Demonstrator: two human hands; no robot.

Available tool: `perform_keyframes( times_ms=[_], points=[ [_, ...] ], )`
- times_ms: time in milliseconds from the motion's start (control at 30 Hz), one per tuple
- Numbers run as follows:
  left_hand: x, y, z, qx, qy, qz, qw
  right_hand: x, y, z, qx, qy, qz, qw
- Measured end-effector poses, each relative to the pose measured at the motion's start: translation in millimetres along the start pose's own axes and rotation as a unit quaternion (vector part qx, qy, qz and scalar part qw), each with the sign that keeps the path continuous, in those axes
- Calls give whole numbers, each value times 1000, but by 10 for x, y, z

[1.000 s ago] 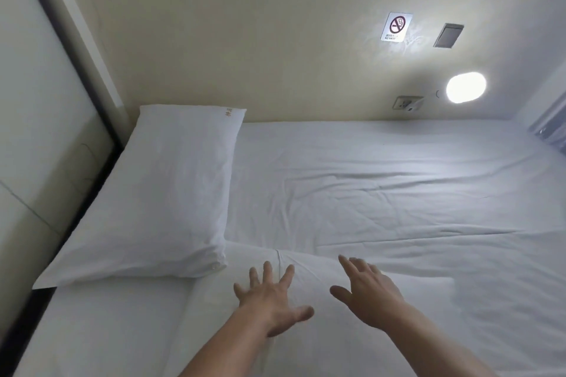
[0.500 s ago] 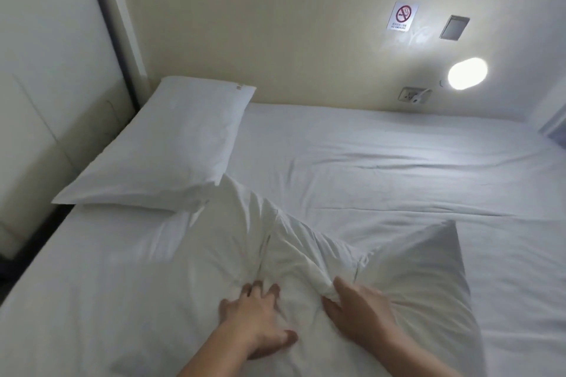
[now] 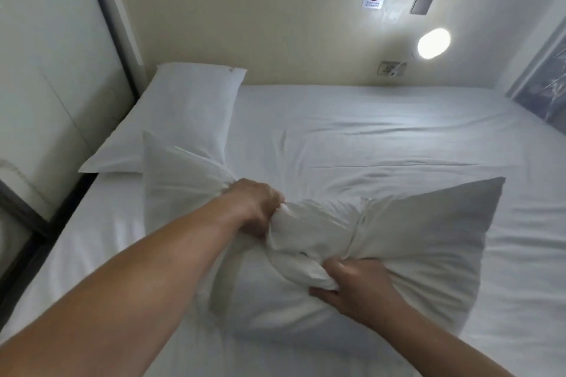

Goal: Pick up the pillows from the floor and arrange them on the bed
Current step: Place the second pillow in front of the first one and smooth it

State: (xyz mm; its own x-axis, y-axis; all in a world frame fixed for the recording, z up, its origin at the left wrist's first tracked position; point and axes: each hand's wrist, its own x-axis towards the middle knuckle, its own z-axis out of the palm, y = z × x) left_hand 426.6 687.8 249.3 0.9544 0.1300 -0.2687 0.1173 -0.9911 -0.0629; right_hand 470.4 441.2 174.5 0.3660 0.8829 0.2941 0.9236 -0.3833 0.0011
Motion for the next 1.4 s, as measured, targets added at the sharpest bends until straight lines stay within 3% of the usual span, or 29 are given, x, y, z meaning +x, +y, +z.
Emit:
perform_keyframes(
  times_ms=[67,267,433,500,600,667,733,833,900,1000,1067,1200,1400],
  points=[
    [-150,-111,-141,-12,72,-14,997,154,-13,-65,-14,36,8,999],
    [-1017,-726,-851,-2,190,-102,976,1072,-311,-433,-34,166,-12,985],
    [-1837,-970,-274,66,273,-183,942,1376,-1024,-261,14,117,-30,993],
    [-2004,-904,330,61,210,-219,951,1215,-1289,3,15,93,-78,993],
    [-2090,-662,1271,-17,23,-242,970,942,-1519,335,32,114,-225,967],
    [-2082,-537,1678,-89,-78,-216,969,921,-1533,455,61,133,-221,964],
    [-2088,-557,1858,-155,-42,-237,958,1022,-1450,560,58,82,-128,987],
    [-2145,-784,1954,-161,105,-315,929,1158,-1208,762,38,-82,23,996],
    [-2227,-978,1991,-157,109,-355,915,1183,-1115,918,59,-149,53,986],
    [-2313,-1222,2040,-241,22,-427,871,1251,-1025,1094,65,-180,37,981],
    [-2306,-1315,2056,-291,-45,-428,854,1423,-974,1114,53,-203,14,978],
    [-2205,-1285,2115,-279,-153,-383,867,2001,-951,1125,51,-259,-92,960],
    [-1897,-1186,2373,-177,-201,-369,890,2554,-1354,1519,49,-332,-160,928]
  ],
)
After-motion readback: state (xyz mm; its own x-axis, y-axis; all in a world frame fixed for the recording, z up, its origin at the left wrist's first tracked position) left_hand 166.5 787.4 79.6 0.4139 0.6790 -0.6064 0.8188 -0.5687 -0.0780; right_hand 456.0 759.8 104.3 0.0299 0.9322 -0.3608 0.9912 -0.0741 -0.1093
